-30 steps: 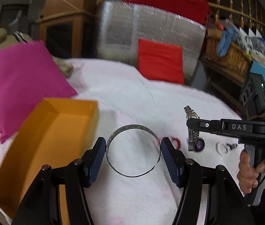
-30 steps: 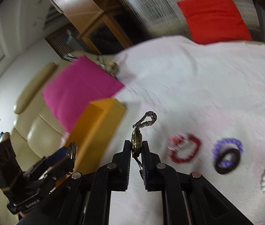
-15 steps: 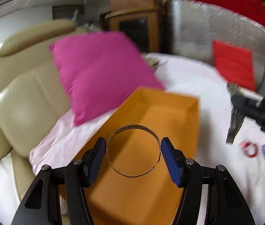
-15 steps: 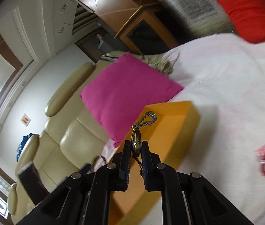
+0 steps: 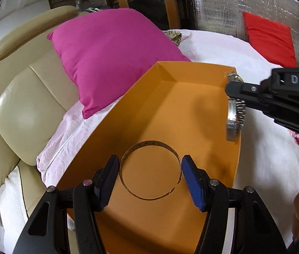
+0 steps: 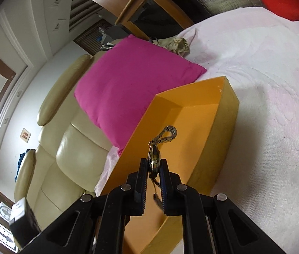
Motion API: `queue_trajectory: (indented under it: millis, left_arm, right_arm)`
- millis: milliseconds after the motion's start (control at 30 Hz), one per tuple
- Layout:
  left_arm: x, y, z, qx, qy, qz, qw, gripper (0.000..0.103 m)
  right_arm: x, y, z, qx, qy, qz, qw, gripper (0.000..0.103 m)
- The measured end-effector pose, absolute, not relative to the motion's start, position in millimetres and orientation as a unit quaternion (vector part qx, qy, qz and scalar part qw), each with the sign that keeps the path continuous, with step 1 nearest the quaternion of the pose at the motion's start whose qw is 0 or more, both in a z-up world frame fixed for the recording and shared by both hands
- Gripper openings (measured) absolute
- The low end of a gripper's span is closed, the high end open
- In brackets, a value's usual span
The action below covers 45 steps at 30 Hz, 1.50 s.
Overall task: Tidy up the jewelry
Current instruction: 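Open both tools to drop the bangle and watch into the orange box, then grasp the black hair tie with the right tool while the left tool grasps the pink bead bracelet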
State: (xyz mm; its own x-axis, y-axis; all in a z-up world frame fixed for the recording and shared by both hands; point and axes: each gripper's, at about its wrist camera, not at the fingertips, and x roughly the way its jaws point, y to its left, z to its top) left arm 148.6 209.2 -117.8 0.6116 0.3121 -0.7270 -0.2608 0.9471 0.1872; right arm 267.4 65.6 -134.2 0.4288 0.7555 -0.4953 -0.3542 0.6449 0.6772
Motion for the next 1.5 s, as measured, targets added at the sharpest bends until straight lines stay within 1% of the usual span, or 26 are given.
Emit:
queue_trajectory:
  millis: [400,433,533,600,633,667,733,933,1000,1033,1133,1333,1500]
  left_arm:
    - [153.4,210.6,-125.5,0.038,0.423,0.167,0.89,0.063]
    - [153.4,210.8,-125.4,0.038,0.422,0.168,0.89,0.063]
    - [153.8,211.8,-125.5,0.04,0.42,0.172,0.89,0.063]
    - [153.2,211.1,-125.0,0.043,0.419,0.174,0.89,0.063]
    - [153.3,211.4,-125.2,0.044,0.419,0.175,0.89,0.063]
    - [153.4,211.9,-125.7,0.045,0.419,0.175,0.89,0.063]
    - [153.9,212.6,-126.5,0.046,0.42,0.175,0.889,0.063]
    - [153.4,212.0,-124.4,0.056,0.409,0.185,0.892,0.063]
    - [154.7,211.3,-122.7,0.061,0.404,0.189,0.893,0.066]
    - [155.1,210.4,-121.9,0.064,0.402,0.191,0.893,0.07]
    - [154.2,202.6,-115.6,0.082,0.38,0.201,0.899,0.07]
    - [151.1,174.5,-96.4,0.101,0.316,0.187,0.925,0.078]
    - [156.5,137.3,-92.0,0.12,0.304,0.142,0.934,0.079]
  right_arm:
    - [282.5,73.8,-145.2,0.255,0.411,0.334,0.809,0.013]
    - [284.0,74.1,-147.9,0.256,0.417,0.33,0.808,0.016]
    - [285.8,73.5,-152.4,0.255,0.427,0.318,0.807,0.015]
    - [285.8,72.8,-149.2,0.25,0.425,0.312,0.812,0.018]
    - [284.9,72.4,-146.0,0.241,0.423,0.305,0.819,0.024]
    - [284.3,71.6,-144.6,0.236,0.42,0.302,0.823,0.034]
    - [282.2,68.0,-140.7,0.237,0.412,0.304,0.826,0.039]
    - [277.0,50.7,-130.1,0.232,0.404,0.285,0.838,0.039]
    - [273.3,40.6,-125.7,0.23,0.402,0.278,0.842,0.039]
    - [271.2,33.9,-123.1,0.231,0.4,0.274,0.843,0.039]
    - [265.5,13.2,-115.5,0.236,0.395,0.257,0.85,0.039]
    - [242.7,-63.2,-98.8,0.263,0.368,0.207,0.868,0.039]
    - [213.7,-154.7,-87.0,0.293,0.344,0.133,0.882,0.039]
